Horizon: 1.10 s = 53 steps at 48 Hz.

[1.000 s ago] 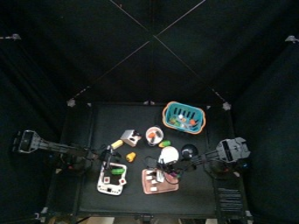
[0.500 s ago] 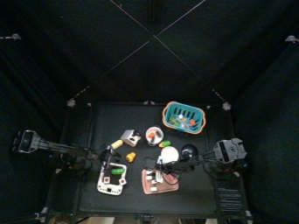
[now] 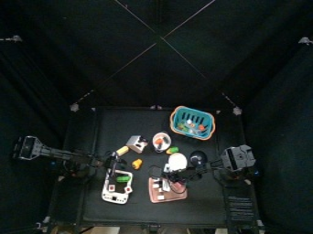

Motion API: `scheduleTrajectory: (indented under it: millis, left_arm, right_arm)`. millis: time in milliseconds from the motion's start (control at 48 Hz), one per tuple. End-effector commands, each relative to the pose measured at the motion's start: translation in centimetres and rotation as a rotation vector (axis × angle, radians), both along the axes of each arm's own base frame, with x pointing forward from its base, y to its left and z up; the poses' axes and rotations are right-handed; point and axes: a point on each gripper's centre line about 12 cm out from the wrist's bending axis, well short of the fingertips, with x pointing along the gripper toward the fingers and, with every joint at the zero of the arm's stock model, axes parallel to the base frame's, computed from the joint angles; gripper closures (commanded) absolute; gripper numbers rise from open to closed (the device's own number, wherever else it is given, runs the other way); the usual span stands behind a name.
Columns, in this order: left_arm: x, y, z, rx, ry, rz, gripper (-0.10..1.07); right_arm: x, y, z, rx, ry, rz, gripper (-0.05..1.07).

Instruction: Grab sushi piece

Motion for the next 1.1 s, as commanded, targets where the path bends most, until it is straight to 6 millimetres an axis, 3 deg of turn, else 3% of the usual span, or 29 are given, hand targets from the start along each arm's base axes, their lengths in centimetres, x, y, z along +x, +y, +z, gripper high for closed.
scheduleTrajectory:
  millis: [0, 292, 604, 938, 1083]
  left_arm:
    - [0.4, 0.0, 0.5, -0.004, -0.018, 0.001, 0.09]
    - [0.3, 0.1, 0.4, -0.005, -0.013, 0.005, 0.09]
    - [0.4, 0.1, 0.5, 0.001, -0.019, 0.005, 0.09]
    - [0.4, 1.3, 0.6, 0.002, -0.015, 0.057, 0.09]
    - [0.4, 1.4, 0.7, 0.002, -0.019, 0.062, 0.09]
  right_arm:
    - [0.6, 0.1, 1.4, 0.005, -0.041, 0.003, 0.29]
    - [0.7, 0.1, 1.8, 0.007, -0.05, 0.001, 0.44]
    - [0.5, 0.0, 4.5, 0.006, -0.113, 0.007, 0.44]
    - [0.4, -0.2, 4.7, 0.002, -0.11, -0.002, 0.44]
    - [0.4, -0.8, 5.7, -0.01, -0.11, -0.027, 0.44]
